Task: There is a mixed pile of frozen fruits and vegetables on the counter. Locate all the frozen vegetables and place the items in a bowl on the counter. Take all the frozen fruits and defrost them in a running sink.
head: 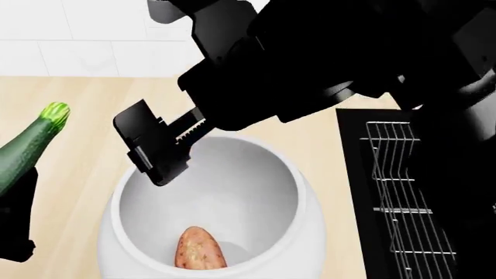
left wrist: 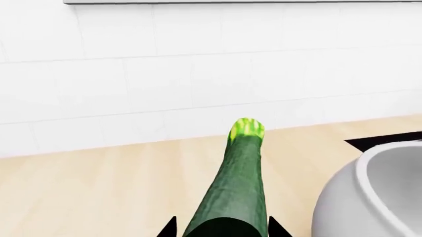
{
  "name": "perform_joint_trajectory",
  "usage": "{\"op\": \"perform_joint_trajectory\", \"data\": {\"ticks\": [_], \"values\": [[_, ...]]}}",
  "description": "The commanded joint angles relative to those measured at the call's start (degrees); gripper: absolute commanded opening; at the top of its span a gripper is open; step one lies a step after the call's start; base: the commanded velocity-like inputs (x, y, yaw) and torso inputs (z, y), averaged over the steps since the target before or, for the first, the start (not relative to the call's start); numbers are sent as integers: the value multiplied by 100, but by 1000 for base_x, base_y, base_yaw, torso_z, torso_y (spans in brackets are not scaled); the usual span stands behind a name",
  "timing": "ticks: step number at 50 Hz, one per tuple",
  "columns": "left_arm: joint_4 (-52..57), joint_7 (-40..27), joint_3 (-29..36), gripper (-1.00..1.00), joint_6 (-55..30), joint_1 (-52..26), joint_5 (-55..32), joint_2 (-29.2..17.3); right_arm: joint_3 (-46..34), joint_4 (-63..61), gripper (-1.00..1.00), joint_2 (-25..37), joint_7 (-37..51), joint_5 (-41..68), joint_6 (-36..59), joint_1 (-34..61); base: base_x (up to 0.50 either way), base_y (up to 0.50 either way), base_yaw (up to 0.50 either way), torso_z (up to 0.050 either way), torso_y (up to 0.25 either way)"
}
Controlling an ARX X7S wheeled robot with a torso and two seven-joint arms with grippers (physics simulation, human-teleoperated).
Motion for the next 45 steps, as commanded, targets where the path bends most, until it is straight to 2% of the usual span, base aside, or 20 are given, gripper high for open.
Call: {"op": "perform_joint_trajectory", "data": {"ticks": [1, 4, 7, 10, 12, 14, 17, 19, 21, 26, 33, 39, 45], "values": [[8, -78, 223, -100, -151, -339, -44, 59, 1006, -606, 100, 455, 2067, 691, -388, -194, 0, 0, 0, 0, 0], [54, -84, 200, -100, -208, -431, -177, 23, 1435, -1215, 100, 784, 3002, 928, -734, -494, 0, 0, 0, 0, 0], [-86, -165, 464, -100, -429, -913, -170, 147, 2025, -2702, 100, 1371, 3912, 1364, -1201, -1173, 0, 0, 0, 0, 0], [47, -205, 341, -100, -572, -1081, -499, -15, 2856, -3828, 100, 1810, 4593, 981, -2538, -2566, 0, 0, 0, 0, 0], [-96, -289, 569, -100, -691, -1420, -439, 181, 3064, -4620, 100, 2300, 4161, 188, -3239, -3658, 0, 0, 0, 0, 0], [-113, -326, 631, -100, -753, -1565, -493, 242, 2984, -4939, 100, 2668, 4053, -334, -3395, -4189, 0, 0, 0, 0, 0], [-198, -389, 812, -100, -950, -1967, -575, 355, 3254, -5323, 100, 2959, 4141, -445, -3847, -4889, 0, 0, 0, 0, 0], [-160, -351, 778, -100, -1052, -2092, -760, 258, 3292, -5304, 100, 3003, 4209, -193, -3708, -4714, 0, 0, 0, 0, 0], [-272, -363, 979, -100, -1123, -2348, -695, 456, 3444, -5230, 100, 3115, 4388, 203, -3578, -4458, 0, 0, 0, 0, 5], [-454, -263, 1134, -100, -1212, -2563, -710, 556, 3646, -5202, 100, 3662, 4412, 683, -3274, -4184, 0, 0, 0, 2, 0], [-748, -280, 1388, -100, -1443, -3015, -901, 869, 3790, -5202, 100, 3937, 4357, 966, -3231, -4219, 0, 0, 0, 0, 0], [-1318, 42, 1763, -100, -1530, -3541, -898, 1386, 4118, -5431, 100, 4258, 4540, 1076, -3521, -4708, 0, 0, 0, 0, 0], [-1297, 83, 2014, -100, -1545, -3578, -947, 1730, 4153, -5493, 100, 4313, 4552, 1062, -3596, -4950, 0, 0, 0, 0, 0]]}}
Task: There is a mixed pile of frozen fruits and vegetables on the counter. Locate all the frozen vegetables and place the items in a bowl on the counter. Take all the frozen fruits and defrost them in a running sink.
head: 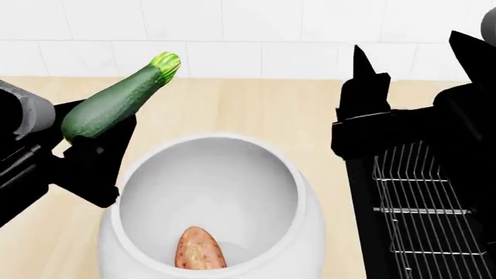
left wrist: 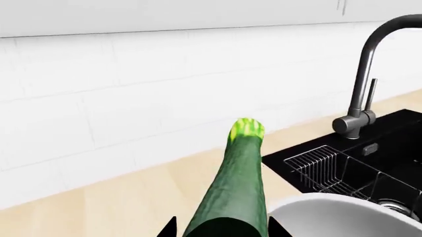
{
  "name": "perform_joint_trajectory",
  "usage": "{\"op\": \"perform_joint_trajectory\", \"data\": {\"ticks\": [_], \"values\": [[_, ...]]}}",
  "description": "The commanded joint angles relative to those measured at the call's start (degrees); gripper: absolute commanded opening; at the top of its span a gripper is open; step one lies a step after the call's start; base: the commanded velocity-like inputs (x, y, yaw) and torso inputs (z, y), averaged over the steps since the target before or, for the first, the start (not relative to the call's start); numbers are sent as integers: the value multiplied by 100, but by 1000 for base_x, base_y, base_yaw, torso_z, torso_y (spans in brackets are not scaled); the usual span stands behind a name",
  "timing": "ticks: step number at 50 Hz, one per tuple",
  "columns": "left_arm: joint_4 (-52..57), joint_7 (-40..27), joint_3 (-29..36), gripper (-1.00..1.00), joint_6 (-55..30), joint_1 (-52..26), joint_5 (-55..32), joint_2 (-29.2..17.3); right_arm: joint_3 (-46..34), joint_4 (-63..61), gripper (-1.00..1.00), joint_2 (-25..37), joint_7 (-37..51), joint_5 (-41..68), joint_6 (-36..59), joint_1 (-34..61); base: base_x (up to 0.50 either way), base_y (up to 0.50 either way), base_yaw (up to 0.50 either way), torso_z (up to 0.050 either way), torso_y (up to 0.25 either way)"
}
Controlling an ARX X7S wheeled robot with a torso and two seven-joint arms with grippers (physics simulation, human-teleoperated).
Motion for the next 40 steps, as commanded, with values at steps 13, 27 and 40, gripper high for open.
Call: {"op": "perform_joint_trajectory", "data": {"ticks": [13, 27, 40], "values": [[-630, 420, 1053, -100, -271, -509, -234, 1216, 455, -351, 100, 571, 321, 168, -352, -772, 0, 0, 0, 0, 0], [-631, 9, 976, -100, -831, -949, -837, 961, 540, -380, 100, 728, 468, 419, -272, -601, 0, 0, 0, 0, 1], [-349, -488, 825, -100, -1226, -1102, -1612, 546, 623, -401, 100, 717, 307, 282, -476, -1046, 0, 0, 0, 0, 0]]}}
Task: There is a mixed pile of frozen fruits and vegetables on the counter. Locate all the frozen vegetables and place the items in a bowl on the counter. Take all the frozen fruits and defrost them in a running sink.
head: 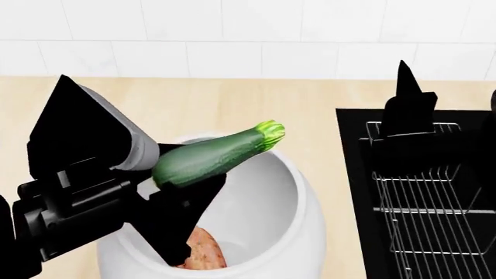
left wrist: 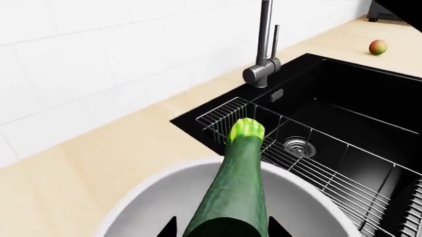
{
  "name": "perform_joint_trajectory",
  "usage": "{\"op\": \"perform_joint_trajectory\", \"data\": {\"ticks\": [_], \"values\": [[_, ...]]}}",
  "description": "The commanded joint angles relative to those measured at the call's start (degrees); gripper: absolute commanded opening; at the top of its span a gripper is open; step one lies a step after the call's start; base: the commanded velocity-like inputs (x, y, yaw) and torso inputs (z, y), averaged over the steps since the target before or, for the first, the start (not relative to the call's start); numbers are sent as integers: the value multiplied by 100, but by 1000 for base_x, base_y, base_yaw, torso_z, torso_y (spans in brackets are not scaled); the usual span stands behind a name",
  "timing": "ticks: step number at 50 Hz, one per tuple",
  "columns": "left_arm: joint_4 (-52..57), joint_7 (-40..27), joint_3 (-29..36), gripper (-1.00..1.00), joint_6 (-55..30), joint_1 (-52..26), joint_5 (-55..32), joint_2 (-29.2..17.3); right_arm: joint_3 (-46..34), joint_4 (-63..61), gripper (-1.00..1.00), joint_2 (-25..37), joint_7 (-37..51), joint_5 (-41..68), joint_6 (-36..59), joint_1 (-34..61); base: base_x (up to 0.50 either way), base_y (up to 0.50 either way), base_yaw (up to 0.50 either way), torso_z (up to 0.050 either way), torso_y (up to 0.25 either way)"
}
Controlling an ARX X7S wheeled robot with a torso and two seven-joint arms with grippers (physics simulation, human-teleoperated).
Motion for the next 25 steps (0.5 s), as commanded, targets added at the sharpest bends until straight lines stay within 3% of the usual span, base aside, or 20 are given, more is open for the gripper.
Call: {"op": "perform_joint_trajectory", "data": {"ticks": [1, 25], "values": [[130, -343, -105, -100, -267, -169, -484, -274, 60, -19, 100, 35, -51, -20, -93, -229, 0, 0, 0, 0, 0], [-193, 198, 267, -100, -98, -6, 154, -281, 146, -45, 100, 80, -114, -5, -204, -528, 0, 0, 0, 0, 0]]}}
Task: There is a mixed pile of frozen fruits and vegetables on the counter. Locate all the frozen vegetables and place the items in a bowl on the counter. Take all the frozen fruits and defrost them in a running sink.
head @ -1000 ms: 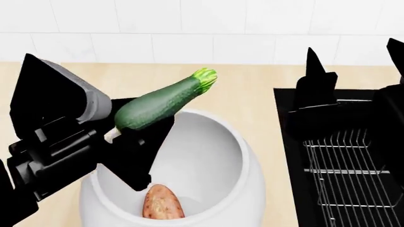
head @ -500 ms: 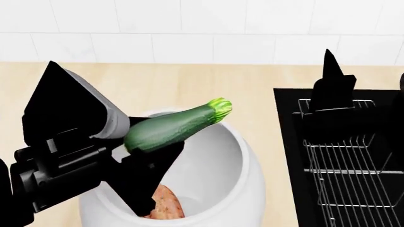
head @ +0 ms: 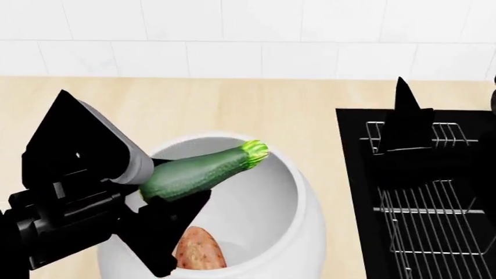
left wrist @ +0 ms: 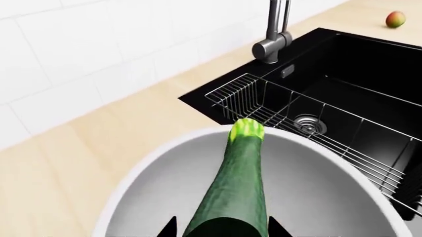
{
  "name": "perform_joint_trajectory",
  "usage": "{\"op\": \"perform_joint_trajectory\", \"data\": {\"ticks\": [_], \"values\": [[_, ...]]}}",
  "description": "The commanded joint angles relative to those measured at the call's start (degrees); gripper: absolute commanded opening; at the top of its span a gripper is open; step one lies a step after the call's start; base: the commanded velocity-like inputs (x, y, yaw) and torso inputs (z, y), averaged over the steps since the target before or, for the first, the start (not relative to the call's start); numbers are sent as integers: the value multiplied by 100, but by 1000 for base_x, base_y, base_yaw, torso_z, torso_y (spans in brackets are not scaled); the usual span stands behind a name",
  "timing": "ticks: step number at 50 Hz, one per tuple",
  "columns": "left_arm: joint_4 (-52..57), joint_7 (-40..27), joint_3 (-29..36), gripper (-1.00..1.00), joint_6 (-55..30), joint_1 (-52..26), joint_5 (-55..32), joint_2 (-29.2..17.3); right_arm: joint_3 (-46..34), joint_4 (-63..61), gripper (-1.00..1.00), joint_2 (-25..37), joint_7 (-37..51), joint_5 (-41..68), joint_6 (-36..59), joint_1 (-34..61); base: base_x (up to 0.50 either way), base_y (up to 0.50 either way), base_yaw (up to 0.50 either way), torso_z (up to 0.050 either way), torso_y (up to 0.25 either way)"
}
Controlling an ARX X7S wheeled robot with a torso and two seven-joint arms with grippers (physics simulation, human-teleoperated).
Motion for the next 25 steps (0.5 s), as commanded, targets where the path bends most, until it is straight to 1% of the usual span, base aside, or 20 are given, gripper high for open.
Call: {"op": "perform_joint_trajectory", "data": {"ticks": [1, 5, 6, 12, 18, 21, 25], "values": [[-181, 172, 131, -100, 79, -34, 246, 33, 21, -2, 100, 11, -23, 27, -23, -84, 0, 0, 0, 0, 0], [-163, 140, 104, -100, 65, -46, 173, -10, 17, 14, 100, 0, -17, 42, -21, -77, 0, 0, 0, 0, 0], [-148, 141, 102, 100, 55, -53, 149, -25, 9, 23, 100, -7, -17, 38, -15, -67, 0, 0, 0, 0, 0], [-127, 67, 73, 100, 55, -153, 54, 5, -13, 33, 100, -12, -24, 80, 21, -27, 0, 0, 0, 0, 0], [-100, -64, -89, 100, 77, -292, -128, -69, 55, 5, 100, 67, 18, 178, 26, 15, 0, 0, 0, 0, 0], [-59, -123, -251, 100, 180, -276, -150, -185, 52, -13, 100, 80, 42, 263, 72, 131, 0, 0, 0, 0, 0], [-95, -270, -659, 100, 387, -289, -285, -432, 35, -69, 100, 67, 54, 293, 98, 178, 0, 0, 0, 0, 0]]}}
